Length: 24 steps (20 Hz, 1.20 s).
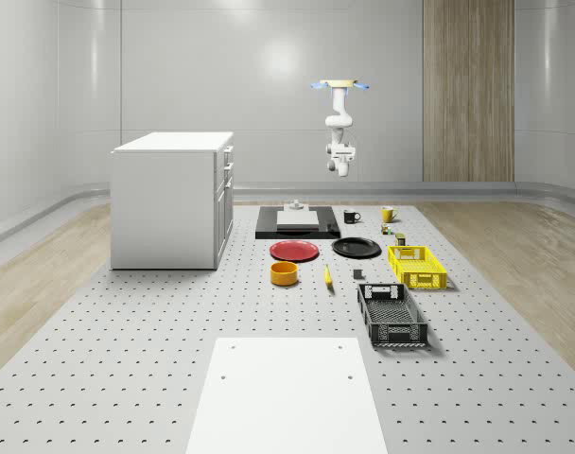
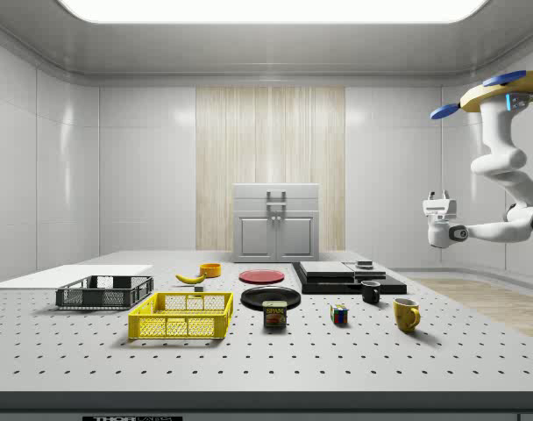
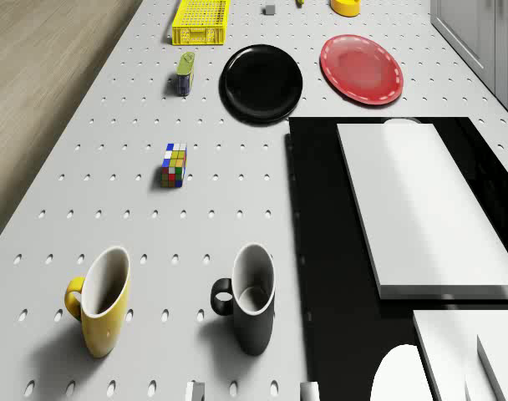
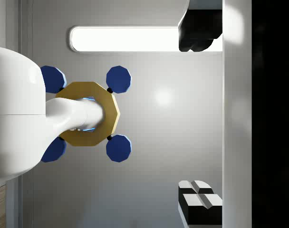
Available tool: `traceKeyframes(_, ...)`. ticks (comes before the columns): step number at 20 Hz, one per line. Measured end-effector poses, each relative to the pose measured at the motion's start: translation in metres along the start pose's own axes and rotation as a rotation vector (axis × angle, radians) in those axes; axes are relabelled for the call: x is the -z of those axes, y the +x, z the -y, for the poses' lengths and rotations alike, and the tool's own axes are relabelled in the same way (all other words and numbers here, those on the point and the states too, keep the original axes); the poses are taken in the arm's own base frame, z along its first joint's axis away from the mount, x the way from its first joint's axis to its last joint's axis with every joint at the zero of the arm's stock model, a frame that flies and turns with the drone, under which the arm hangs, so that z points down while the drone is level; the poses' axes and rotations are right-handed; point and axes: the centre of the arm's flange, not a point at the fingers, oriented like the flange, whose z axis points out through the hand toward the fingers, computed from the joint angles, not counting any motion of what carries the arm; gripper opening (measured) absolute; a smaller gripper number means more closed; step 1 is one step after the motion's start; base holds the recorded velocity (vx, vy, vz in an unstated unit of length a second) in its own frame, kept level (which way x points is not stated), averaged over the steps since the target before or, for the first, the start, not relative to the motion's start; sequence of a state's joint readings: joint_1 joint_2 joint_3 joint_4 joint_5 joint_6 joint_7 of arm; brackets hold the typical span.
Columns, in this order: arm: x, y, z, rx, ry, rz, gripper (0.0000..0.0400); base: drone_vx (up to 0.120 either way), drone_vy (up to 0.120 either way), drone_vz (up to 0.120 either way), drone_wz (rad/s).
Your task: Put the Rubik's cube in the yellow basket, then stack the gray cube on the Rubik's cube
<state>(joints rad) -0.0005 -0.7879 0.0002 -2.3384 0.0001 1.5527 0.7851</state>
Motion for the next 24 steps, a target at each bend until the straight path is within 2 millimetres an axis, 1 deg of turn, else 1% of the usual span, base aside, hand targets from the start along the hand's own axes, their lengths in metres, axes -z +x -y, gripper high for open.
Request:
traceKeyframes(7,0.050,-0.002,-0.002,0.000,0.004,-0.004,0.0400,0.114,0.120,0.000,0.000)
traceKeyframes(12,0.075,-0.001,-0.001,0.000,0.007,-0.007,0.0400,0.120,0.120,0.000,0.000)
traceKeyframes(17,0.087,0.000,0.000,0.000,0.009,-0.009,0.0400,0.120,0.120,0.000,0.000)
traceKeyframes(24,0.092,0.000,0.000,0.000,0.013,-0.013,0.0400,0.120,0.120,0.000,0.000)
